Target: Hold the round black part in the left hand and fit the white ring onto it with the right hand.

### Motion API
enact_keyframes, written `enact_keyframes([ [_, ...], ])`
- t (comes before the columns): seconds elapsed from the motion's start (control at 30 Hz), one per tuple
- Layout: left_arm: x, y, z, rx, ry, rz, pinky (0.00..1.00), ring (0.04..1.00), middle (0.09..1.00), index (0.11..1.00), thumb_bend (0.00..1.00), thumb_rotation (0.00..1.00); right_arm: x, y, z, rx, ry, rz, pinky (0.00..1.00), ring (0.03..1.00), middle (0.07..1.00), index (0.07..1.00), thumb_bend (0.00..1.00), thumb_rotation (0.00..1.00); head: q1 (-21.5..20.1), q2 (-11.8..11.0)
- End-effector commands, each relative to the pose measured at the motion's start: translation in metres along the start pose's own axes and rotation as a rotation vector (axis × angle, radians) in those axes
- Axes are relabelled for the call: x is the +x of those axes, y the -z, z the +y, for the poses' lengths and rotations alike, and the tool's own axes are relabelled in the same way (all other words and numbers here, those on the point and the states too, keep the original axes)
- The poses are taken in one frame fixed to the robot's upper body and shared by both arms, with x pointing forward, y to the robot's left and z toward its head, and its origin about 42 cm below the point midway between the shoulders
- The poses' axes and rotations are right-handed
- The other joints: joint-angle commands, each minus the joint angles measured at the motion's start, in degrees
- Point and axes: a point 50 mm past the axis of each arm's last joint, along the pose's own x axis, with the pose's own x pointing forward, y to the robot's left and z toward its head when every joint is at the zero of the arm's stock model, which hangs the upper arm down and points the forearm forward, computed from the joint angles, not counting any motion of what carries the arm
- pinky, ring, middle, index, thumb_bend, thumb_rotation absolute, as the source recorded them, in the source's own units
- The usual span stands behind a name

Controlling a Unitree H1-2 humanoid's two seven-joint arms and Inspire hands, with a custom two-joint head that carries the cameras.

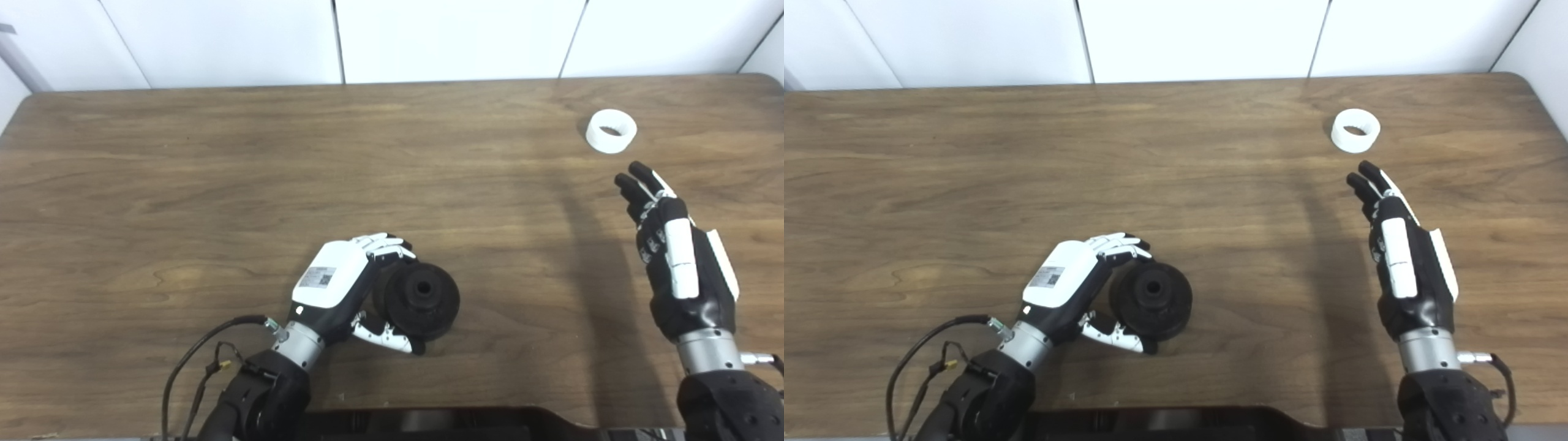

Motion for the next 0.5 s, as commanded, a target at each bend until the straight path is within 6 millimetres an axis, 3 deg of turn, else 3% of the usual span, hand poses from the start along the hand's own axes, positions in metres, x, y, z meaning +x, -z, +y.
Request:
enact_keyframes([
  [0.0,-0.003,0.012,0.000,0.034,0.025,0.046,0.83,0.868,0.817,0.487,0.52,0.06,0.006,-0.014,0.003,0.020,0.006,-0.077,1.00,0.948,0.886,0.887,0.62,0.92,-0.06,0.07],
  [0.23,-0.002,0.019,-0.003,0.028,0.037,0.053,0.81,0.865,0.815,0.487,0.52,0.06,0.018,-0.025,-0.001,0.032,-0.005,-0.097,1.00,0.953,0.892,0.893,0.60,0.84,-3.62,-2.95],
  [0.47,-0.002,0.023,-0.004,0.013,0.061,0.065,0.85,0.873,0.822,0.487,0.52,0.06,0.050,-0.056,-0.016,-0.128,-0.070,-0.080,1.00,0.996,0.960,0.931,0.67,0.58,-4.16,-2.70],
])
